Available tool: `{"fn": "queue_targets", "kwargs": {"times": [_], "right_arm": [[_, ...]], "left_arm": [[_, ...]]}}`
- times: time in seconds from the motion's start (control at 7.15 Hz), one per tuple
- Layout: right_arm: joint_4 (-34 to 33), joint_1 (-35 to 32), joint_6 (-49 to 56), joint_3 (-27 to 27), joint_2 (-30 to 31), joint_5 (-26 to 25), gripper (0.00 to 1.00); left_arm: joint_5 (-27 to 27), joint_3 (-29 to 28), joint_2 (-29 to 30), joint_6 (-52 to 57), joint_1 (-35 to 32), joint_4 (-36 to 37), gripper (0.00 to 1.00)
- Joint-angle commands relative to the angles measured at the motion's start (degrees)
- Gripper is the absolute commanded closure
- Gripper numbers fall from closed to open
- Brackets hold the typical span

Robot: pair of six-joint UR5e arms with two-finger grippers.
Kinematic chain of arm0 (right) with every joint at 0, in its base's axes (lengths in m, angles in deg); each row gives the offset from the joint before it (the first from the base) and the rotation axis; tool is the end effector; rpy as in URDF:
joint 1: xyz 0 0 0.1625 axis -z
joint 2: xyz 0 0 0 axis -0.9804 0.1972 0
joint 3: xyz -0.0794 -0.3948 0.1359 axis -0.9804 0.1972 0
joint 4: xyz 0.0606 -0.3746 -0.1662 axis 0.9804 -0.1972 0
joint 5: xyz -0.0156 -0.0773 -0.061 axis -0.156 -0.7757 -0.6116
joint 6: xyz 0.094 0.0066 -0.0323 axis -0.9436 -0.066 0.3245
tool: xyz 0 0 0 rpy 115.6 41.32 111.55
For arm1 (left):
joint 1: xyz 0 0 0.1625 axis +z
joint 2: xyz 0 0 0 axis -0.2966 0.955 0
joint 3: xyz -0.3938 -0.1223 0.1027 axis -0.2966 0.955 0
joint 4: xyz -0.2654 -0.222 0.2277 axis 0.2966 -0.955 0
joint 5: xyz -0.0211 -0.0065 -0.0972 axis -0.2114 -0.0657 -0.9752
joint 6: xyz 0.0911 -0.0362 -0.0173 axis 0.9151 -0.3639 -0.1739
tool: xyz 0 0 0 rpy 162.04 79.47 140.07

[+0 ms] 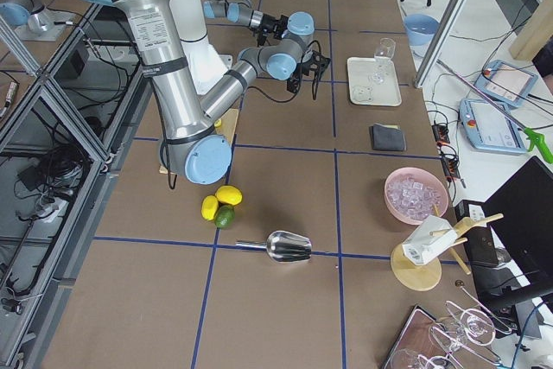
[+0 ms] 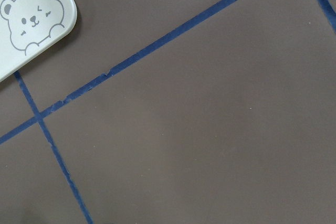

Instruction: Pour ice into bowl

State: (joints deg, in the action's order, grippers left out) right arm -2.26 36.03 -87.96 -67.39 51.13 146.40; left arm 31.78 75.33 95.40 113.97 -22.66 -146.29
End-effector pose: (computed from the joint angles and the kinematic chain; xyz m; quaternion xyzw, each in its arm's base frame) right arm -0.3649 -0.4444 0.2763 -0.0945 -0.4784 0.2267 0.8431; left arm 0.5485 -0.2797 0.3210 0.5787 -0.2815 0.4710 0.6034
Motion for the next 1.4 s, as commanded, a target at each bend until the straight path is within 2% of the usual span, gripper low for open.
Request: {"fn": "queue_targets", "kwargs": {"times": [0.0,0.28,0.42,0.56,0.84,1.12,1.26], "right_arm": [[0.0,0.06,-0.01,0.01,0.0,0.07,0.0],[0.09,0.06,-0.01,0.01,0.0,0.07,0.0],[0.09,0.06,-0.01,-0.08,0.0,0.07,0.0],[0.09,0.06,-0.01,-0.08,0.0,-0.02,0.0],[0.09,0.06,0.08,-0.08,-0.26,-0.11,0.0],[0.09,0.06,0.25,-0.08,-0.44,-0.19,0.0],[0.09,0.06,0.43,0.1,-0.52,-0.19,0.0]], "left_arm": [[0.12,0.11,0.21,1.48,-0.04,1.51,1.0],[0.12,0.46,0.3,1.23,-0.04,1.51,1.0],[0.2,0.81,0.3,-2.08,-0.13,0.9,1.0],[0.47,0.64,0.21,-11.34,-0.22,0.9,1.0],[0.38,1.07,-0.4,-36.01,-0.31,0.9,1.0],[0.38,3.09,-2.49,-71.38,-0.31,0.81,1.0],[-0.58,7.27,-8.86,-82.42,-0.39,-0.84,1.0]]}}
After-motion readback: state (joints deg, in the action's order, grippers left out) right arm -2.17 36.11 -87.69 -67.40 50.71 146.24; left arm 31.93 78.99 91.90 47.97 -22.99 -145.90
